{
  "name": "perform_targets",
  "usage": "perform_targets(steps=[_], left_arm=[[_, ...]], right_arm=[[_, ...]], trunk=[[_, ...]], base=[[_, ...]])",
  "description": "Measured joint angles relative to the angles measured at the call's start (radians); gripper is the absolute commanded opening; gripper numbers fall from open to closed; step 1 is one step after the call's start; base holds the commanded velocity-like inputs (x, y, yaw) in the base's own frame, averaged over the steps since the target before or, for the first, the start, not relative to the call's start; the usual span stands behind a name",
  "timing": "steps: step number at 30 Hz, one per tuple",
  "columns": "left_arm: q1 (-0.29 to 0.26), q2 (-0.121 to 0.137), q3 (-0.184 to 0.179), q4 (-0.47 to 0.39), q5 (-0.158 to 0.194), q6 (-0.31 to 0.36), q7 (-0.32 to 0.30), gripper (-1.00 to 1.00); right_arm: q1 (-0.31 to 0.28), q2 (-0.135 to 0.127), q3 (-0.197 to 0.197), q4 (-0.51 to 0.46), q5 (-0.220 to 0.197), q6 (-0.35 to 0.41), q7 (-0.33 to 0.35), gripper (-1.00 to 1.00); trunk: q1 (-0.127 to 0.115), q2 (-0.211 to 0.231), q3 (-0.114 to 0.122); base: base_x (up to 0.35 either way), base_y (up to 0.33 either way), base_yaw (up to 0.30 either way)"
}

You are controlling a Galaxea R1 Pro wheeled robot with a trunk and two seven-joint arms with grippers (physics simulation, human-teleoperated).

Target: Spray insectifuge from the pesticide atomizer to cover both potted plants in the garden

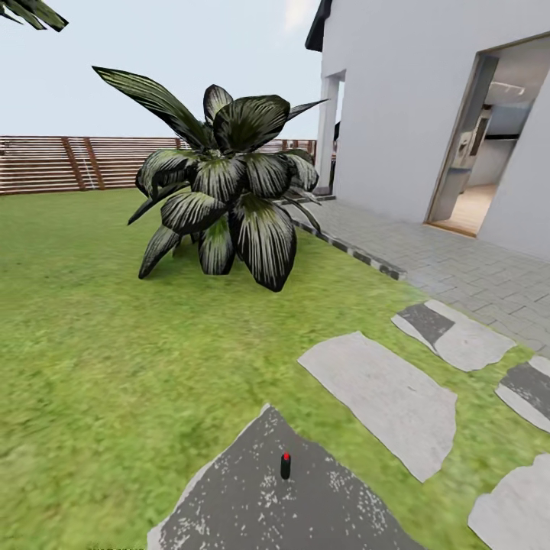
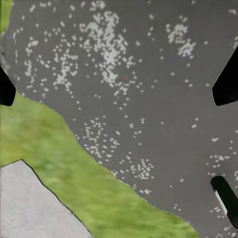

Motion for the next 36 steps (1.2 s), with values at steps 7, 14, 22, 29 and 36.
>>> perform_targets(steps=[7,14,22,29,36], left_arm=[[0.000,0.000,0.000,0.000,0.000,0.000,0.000,1.00],[0.000,0.000,0.000,0.000,0.000,0.000,0.000,1.00],[0.000,0.000,0.000,0.001,0.001,0.000,0.000,1.00],[0.000,0.000,0.000,0.001,0.001,0.000,0.000,1.00],[0.000,0.000,0.000,0.001,0.001,0.000,0.000,1.00]], right_arm=[[0.000,0.000,0.000,0.000,0.000,0.000,0.000,1.00],[0.000,0.000,0.000,0.000,0.000,0.000,0.000,1.00],[0.000,0.000,0.000,0.000,0.000,0.000,0.000,1.00],[0.000,0.000,0.000,0.000,0.000,0.000,0.000,1.00],[0.000,0.000,0.000,0.000,0.000,0.000,0.000,1.00]], trunk=[[0.000,0.000,0.000],[0.000,0.000,0.000],[0.000,0.000,0.000],[0.000,0.000,0.000],[0.000,0.000,0.000]], base=[[0.129,-0.261,0.278],[0.084,-0.268,0.200],[0.008,-0.273,0.014],[0.000,-0.276,0.000],[0.000,-0.277,0.031]])
